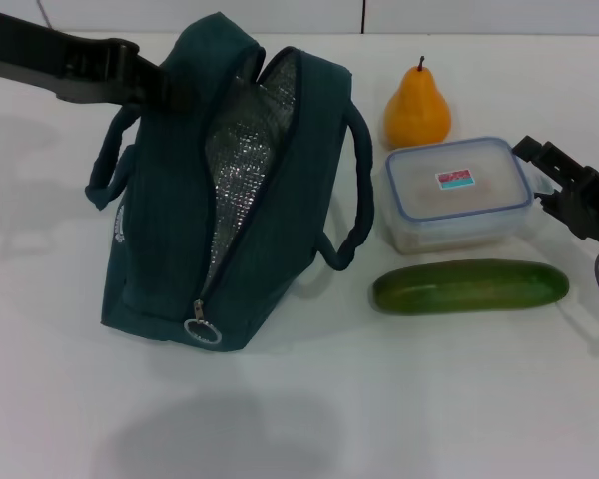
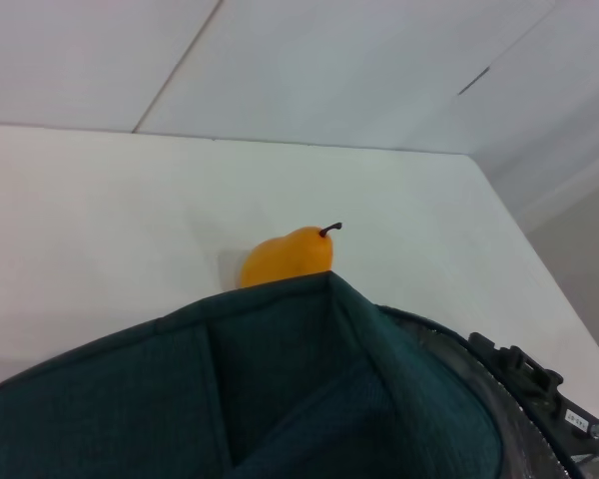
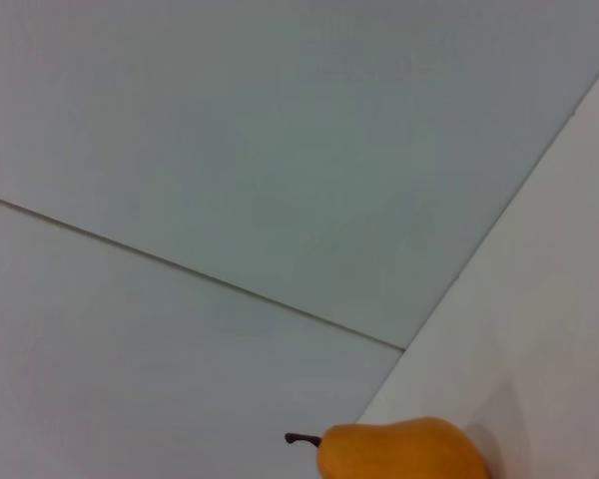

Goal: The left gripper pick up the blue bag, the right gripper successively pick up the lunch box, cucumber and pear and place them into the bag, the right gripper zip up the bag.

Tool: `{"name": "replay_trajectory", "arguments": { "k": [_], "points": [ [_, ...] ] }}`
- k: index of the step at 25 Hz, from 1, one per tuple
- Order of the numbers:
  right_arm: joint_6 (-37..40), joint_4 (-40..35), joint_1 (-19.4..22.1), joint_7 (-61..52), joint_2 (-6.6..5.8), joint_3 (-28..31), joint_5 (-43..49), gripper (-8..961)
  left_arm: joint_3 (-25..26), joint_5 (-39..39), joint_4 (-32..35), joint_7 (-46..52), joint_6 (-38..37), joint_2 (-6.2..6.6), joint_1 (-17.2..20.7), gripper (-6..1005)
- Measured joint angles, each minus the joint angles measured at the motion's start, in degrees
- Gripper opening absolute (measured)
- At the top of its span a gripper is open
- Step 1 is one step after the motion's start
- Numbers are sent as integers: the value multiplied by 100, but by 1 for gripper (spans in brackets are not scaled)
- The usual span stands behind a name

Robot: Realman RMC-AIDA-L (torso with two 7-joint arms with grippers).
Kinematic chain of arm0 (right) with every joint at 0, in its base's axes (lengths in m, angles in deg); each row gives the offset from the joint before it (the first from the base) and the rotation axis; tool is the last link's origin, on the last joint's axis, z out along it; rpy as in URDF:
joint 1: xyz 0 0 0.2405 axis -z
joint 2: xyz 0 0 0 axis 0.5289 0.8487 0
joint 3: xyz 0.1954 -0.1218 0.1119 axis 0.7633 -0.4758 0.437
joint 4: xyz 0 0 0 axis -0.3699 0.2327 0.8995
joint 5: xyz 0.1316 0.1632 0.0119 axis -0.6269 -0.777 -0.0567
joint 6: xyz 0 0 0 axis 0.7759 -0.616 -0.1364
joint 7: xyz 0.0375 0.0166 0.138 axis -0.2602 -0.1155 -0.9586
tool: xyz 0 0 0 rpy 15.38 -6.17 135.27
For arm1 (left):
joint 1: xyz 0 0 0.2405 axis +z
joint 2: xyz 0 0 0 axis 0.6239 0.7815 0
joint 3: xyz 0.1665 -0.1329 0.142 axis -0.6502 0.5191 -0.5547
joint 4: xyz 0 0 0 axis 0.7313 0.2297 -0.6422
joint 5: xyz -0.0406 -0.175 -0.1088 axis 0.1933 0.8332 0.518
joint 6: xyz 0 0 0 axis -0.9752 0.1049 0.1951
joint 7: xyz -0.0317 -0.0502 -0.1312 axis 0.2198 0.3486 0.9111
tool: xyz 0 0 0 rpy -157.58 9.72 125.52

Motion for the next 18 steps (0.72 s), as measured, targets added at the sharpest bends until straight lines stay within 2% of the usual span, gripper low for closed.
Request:
{"name": "replay_trajectory", "arguments": {
  "k": [18],
  "points": [
    [-324,-11,-346,-7,-1,23,-20,795,-72,1,7,-67,0,-42,-47,47]
  ]
}}
